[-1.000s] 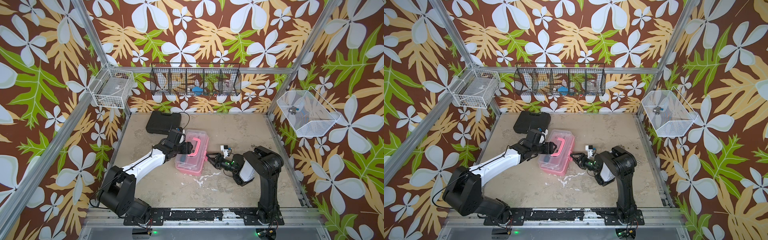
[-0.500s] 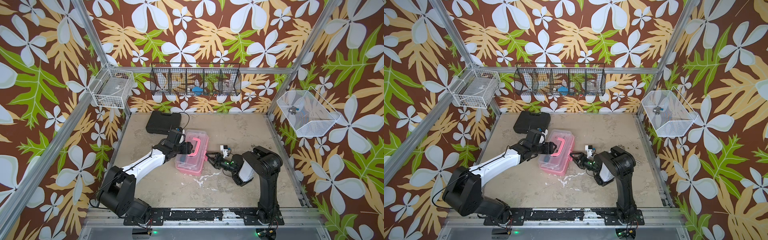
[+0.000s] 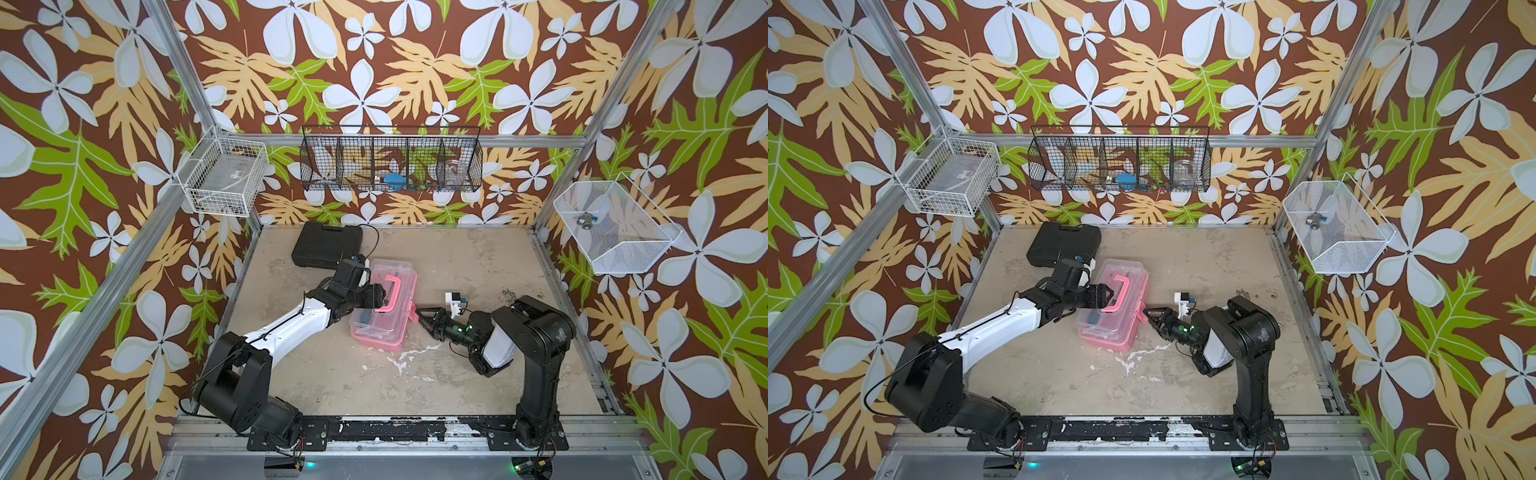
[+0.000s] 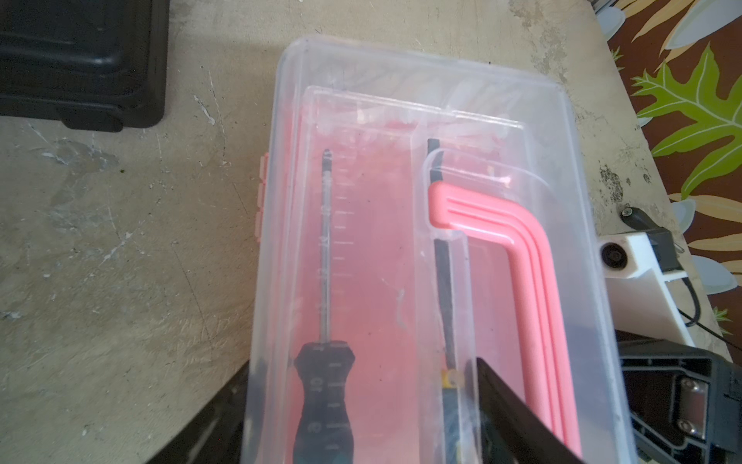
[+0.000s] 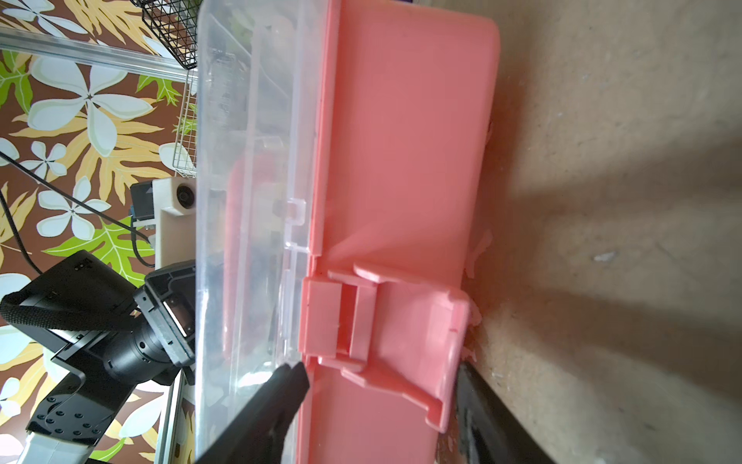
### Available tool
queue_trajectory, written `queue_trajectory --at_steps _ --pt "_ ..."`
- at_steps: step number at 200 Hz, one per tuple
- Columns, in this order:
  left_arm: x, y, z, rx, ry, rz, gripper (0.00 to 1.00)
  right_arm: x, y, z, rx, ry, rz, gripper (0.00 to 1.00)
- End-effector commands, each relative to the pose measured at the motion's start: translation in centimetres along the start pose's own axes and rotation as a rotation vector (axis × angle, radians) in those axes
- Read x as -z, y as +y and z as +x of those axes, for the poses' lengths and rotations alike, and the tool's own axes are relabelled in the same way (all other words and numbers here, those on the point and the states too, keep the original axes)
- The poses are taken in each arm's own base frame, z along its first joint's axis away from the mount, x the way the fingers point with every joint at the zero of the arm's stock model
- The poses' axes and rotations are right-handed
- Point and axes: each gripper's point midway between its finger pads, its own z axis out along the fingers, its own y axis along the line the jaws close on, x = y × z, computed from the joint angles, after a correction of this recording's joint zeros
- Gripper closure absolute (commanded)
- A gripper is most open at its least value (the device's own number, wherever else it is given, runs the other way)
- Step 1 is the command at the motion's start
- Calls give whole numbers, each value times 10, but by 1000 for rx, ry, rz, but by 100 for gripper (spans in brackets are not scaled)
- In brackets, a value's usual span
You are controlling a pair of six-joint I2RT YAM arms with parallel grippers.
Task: Close toolboxes
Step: Fasten the toolbox latch on the toolbox.
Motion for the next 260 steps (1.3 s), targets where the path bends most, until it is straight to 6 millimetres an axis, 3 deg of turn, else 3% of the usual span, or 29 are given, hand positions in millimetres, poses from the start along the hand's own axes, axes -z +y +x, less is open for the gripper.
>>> queue_trajectory --at_steps 1,79,106,132,149,212,260 --pt "-2 13 36 47 137 -48 57 9 43 -8 138 -41 -148 35" --pt "-1 4 33 41 124 -40 56 11 46 -6 166 -31 -122 34" --pt "0 -1 32 39 115 -42 42 11 44 -5 180 -25 -100 34" --pt "0 -7 31 28 112 -31 11 11 41 -5 188 -23 -86 34" --pt "1 -11 29 24 108 -23 0 11 39 -4 185 -21 -81 34" --pt "6 -19 24 12 89 -2 0 11 38 -4 178 -22 -84 35" --pt "2 -21 30 3 104 -6 0 9 42 -3 203 -14 -67 35"
